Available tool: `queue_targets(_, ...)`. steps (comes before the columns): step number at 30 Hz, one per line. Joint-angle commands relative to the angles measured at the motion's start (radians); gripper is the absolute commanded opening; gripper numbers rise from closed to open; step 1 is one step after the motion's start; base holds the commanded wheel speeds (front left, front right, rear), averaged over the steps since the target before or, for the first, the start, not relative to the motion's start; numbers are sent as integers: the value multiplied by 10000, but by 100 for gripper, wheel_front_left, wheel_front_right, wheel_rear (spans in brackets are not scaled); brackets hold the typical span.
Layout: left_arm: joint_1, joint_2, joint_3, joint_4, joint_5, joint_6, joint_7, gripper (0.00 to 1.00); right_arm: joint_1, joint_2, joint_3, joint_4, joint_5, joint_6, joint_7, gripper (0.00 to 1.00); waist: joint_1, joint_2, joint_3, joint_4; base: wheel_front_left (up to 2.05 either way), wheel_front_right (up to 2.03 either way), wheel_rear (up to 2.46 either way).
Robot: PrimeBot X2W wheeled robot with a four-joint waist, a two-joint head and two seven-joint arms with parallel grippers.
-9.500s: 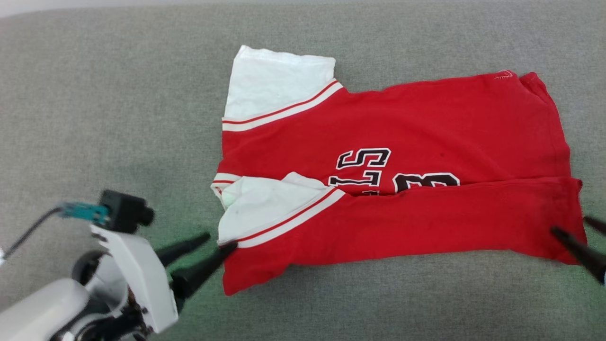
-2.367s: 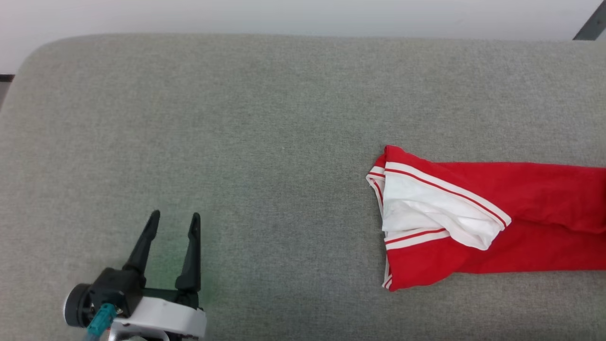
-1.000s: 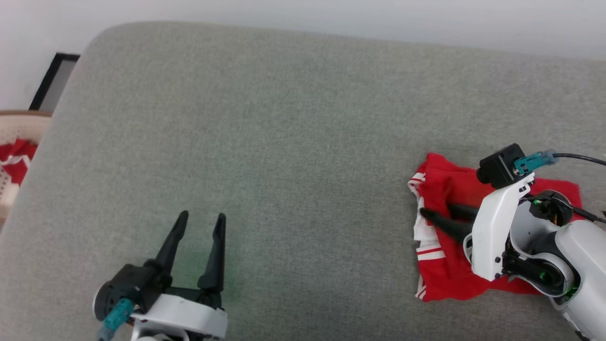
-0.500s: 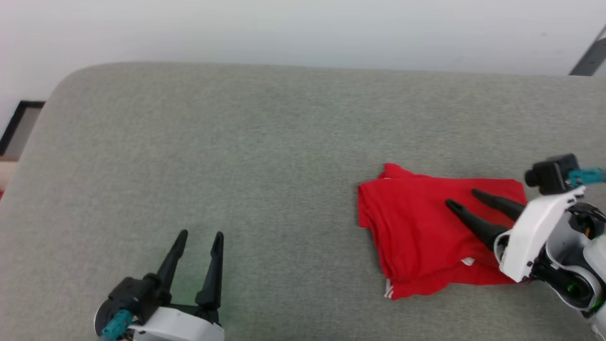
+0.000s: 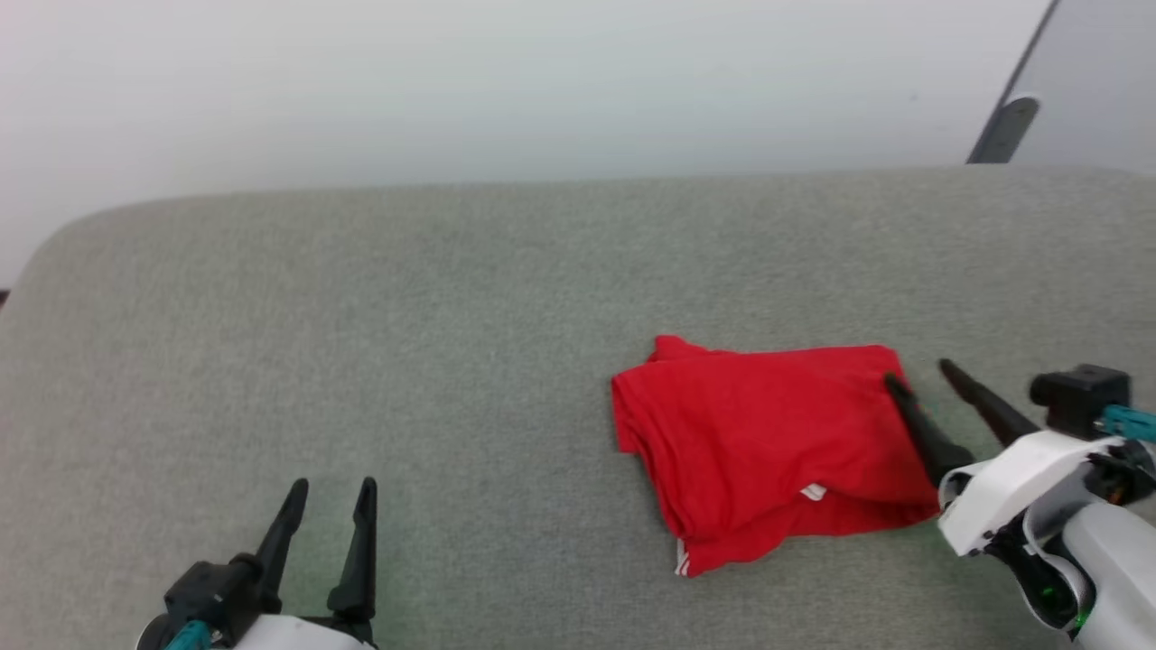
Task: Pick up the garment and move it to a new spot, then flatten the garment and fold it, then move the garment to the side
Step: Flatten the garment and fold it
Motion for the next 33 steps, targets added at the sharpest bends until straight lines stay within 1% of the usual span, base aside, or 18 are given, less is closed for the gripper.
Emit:
queue_targets(1,125,60,80,-50,28,6,5,100,207,142,-301,118,-130,-17,-94,100,0,0,-283,-231,0,0,0)
queue_targets(4,257,10,167,-185,87,6,5,100,519,251,-1287,-127,-831,-17,-127,100,0,0,-381,-260,0,0,0)
queue_targets(8,429,-5,167,-321,116,6,5,100,1440,487,-2679,-792,-1925,-17,-129,100,0,0,-537,-207,0,0,0)
queue_targets(11,636,-43,104,-467,170,6,5,100,2216,646,-3321,-1401,-2804,-17,-129,100,0,0,-700,-121,0,0,0)
queue_targets(14,824,-25,51,-655,192,6,5,100,2941,788,-3902,-1986,-3260,-17,-132,100,0,0,-804,2,0,0,0)
queue_targets(22,1386,-170,225,-1338,250,6,5,100,4400,1042,-5264,-3409,-3749,-17,-132,100,0,0,-906,295,0,0,0)
queue_targets(24,1472,-189,256,-1409,237,6,5,100,4554,1088,-5381,-3569,-3796,-17,-134,100,0,0,-921,316,0,0,0)
queue_targets(29,1975,-222,398,-1878,290,6,5,100,5386,1376,-6283,-4405,-4038,-17,-133,100,0,0,-952,462,0,0,0)
queue_targets(33,2184,-217,477,-2115,305,6,5,100,5758,1535,-6681,-4787,-4125,-17,-133,100,0,0,-941,550,0,0,0)
